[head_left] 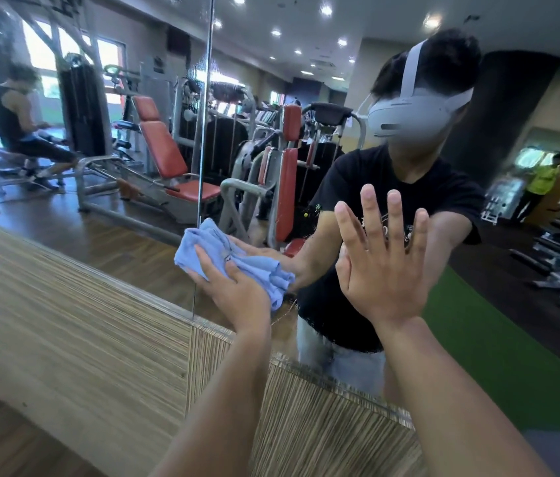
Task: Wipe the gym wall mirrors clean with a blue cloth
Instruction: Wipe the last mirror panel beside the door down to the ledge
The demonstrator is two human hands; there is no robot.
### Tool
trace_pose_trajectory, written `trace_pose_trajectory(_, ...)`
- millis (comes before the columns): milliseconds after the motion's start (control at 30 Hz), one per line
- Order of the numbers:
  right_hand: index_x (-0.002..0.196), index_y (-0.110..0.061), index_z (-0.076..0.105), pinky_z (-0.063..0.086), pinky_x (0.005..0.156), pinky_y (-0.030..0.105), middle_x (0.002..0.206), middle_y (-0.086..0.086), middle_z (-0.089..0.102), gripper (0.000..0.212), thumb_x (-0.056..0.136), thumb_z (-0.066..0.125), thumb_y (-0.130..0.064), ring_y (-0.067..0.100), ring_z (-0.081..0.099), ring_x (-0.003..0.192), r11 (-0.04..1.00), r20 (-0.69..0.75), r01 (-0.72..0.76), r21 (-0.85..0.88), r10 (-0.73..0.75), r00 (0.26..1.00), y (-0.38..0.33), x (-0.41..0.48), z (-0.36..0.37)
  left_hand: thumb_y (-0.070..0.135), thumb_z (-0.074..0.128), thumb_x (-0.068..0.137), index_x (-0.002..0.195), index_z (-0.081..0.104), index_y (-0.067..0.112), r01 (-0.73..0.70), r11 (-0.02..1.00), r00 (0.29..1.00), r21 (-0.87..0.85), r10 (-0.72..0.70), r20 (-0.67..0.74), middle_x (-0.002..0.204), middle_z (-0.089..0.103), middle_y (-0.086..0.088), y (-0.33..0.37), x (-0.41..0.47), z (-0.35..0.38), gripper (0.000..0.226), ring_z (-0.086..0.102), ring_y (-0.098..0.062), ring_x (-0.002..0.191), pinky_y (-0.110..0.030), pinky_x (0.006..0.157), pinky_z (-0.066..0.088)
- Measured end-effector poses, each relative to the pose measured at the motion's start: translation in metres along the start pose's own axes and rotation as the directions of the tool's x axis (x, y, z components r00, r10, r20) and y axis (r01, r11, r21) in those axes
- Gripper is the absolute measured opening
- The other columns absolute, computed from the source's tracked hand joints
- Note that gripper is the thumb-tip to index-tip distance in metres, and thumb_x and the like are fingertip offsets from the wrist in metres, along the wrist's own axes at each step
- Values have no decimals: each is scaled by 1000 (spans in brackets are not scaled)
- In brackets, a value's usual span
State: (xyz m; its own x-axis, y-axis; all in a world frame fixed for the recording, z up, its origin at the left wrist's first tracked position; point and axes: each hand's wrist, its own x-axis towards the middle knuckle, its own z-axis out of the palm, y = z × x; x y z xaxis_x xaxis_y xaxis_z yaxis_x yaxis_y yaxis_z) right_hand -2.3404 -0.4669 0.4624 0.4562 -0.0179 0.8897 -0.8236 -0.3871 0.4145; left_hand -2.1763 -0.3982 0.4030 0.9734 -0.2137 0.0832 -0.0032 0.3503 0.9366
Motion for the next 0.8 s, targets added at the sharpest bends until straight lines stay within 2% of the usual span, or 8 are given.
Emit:
trace_pose_trajectory(67, 161, -23, 32, 21, 122, 64, 167, 12, 27, 58, 104, 39, -28, 38, 23, 153, 1000, 5, 2, -1, -2, 1000, 0, 0, 0, 16, 39, 109, 158, 25, 33, 46, 999, 999, 6, -46, -30, 169, 0, 0, -13, 6, -5, 54, 26, -22, 150, -28, 112, 32)
trace_pose_trajectory(200, 162, -22, 31, 22, 121, 65, 167, 13, 27, 59, 103, 40, -29, 39, 23, 153, 1000, 10, 0, -10, 0, 1000, 0, 0, 0, 15, 36, 108, 159, 22, 31, 189, 979, 979, 79, -182, -88, 165, 9, -17, -52, 23, -26, 55, 33, -37, 145, -42, 111, 39)
trace_pose_trajectory(267, 162, -22, 30, 22, 120, 65, 167, 13, 27, 59, 104, 39, -29, 39, 23, 153, 1000, 18, 2, -6, -2, 1000, 0, 0, -1, 16, 35, 108, 159, 22, 32, 229, 970, 970, 86, -219, -107, 162, 16, -19, -62, 24, -35, 54, 41, -38, 139, -38, 103, 42)
trace_pose_trajectory(367, 162, -22, 29, 22, 121, 65, 168, 13, 25, 61, 103, 41, -29, 39, 22, 153, 1000, 19, -2, -2, 2, 1000, 1, 0, -1, 16, 35, 109, 158, 23, 34, 239, 969, 967, 69, -231, -106, 162, 16, -15, -62, 21, -38, 54, 48, -33, 132, -30, 89, 39)
trace_pose_trajectory(500, 162, -22, 28, 21, 121, 65, 168, 12, 24, 61, 103, 40, -29, 39, 23, 153, 1000, 13, 2, -8, -1, 1000, -1, 0, 0, 15, 35, 109, 158, 23, 34, 238, 969, 968, 71, -230, -105, 162, 16, -14, -61, 14, -36, 54, 46, -32, 135, -29, 91, 38)
trace_pose_trajectory(667, 162, -22, 29, 21, 121, 64, 168, 12, 25, 59, 104, 37, -30, 39, 25, 153, 1000, 12, 5, -20, -4, 1000, 0, -1, 0, 11, 36, 108, 159, 22, 28, 203, 977, 979, 63, -202, -26, 163, 11, -14, -58, -24, -29, 56, 38, -30, 141, -29, 100, 37)
trace_pose_trajectory(800, 163, -23, 28, 21, 122, 64, 169, 12, 23, 60, 104, 39, -30, 39, 23, 154, 1000, 38, 8, -1, -8, 999, 1, -1, 0, 9, 36, 107, 158, 24, 27, 258, 966, 963, 33, -254, -91, 161, 14, -18, -59, 0, -27, 55, 44, -35, 136, -29, 98, 38)
